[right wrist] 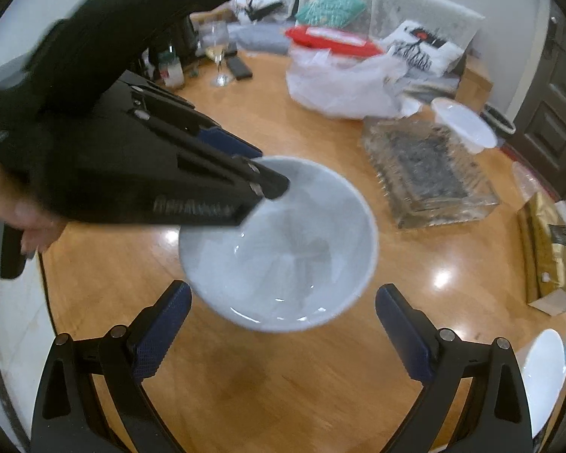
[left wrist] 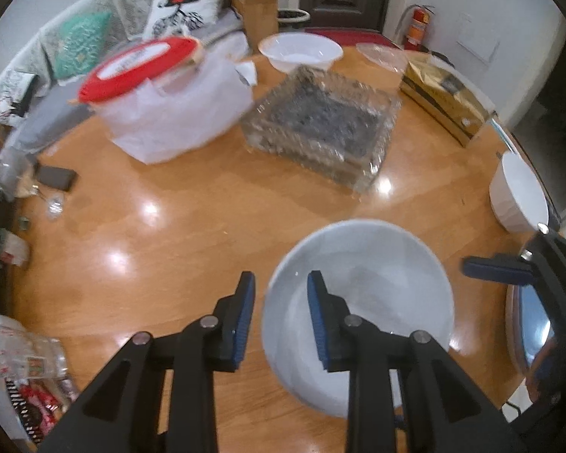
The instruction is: Organize plates and bowls
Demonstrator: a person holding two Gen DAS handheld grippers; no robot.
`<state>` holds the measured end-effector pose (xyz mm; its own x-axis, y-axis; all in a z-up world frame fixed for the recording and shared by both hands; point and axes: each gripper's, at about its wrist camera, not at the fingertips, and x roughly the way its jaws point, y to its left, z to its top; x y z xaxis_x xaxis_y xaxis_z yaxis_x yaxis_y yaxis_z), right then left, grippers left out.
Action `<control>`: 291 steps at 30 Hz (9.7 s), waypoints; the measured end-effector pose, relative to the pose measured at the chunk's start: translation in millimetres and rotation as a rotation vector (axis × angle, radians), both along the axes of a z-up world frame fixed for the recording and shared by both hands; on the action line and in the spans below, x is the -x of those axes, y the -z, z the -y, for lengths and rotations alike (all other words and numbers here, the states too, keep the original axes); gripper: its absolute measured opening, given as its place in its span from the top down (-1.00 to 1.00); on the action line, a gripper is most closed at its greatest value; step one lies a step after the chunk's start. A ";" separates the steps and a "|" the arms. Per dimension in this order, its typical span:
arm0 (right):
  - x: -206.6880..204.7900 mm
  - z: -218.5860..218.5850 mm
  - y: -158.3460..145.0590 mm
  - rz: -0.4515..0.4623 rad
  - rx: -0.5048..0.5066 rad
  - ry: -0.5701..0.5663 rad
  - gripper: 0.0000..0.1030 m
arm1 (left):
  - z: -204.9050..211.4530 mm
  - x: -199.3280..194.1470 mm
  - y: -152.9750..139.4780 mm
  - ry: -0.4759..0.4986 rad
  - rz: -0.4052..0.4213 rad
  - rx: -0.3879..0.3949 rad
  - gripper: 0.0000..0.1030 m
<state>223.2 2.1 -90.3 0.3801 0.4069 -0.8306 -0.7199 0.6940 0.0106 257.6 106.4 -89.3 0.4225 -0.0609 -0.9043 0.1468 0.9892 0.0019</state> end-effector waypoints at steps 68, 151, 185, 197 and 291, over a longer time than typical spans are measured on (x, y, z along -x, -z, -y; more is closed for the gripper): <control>-52.0 238.4 25.9 -0.054 -0.031 0.288 -0.88 | 259.4 -57.0 20.3 0.243 -0.027 0.132 0.83; -11.8 -32.2 9.1 -0.074 0.078 -0.002 -0.88 | -13.6 16.5 1.7 -0.013 0.024 0.139 0.82; -5.7 -35.1 10.5 -0.053 0.113 -0.010 -0.89 | -5.8 18.3 8.0 0.014 0.035 -0.006 0.72; 36.9 -6.9 1.8 0.077 -0.136 0.141 -0.98 | -2.6 20.0 4.2 0.046 0.078 0.039 0.16; 62.8 -3.2 14.1 0.071 -0.118 0.066 -0.97 | 16.3 105.5 -33.2 0.085 0.095 0.212 0.56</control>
<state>160.4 5.3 -104.5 0.4650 0.4722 -0.7489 -0.6748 0.7366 0.0455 152.1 90.1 -56.1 0.4906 -0.2844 -0.8236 0.2387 0.9529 -0.1869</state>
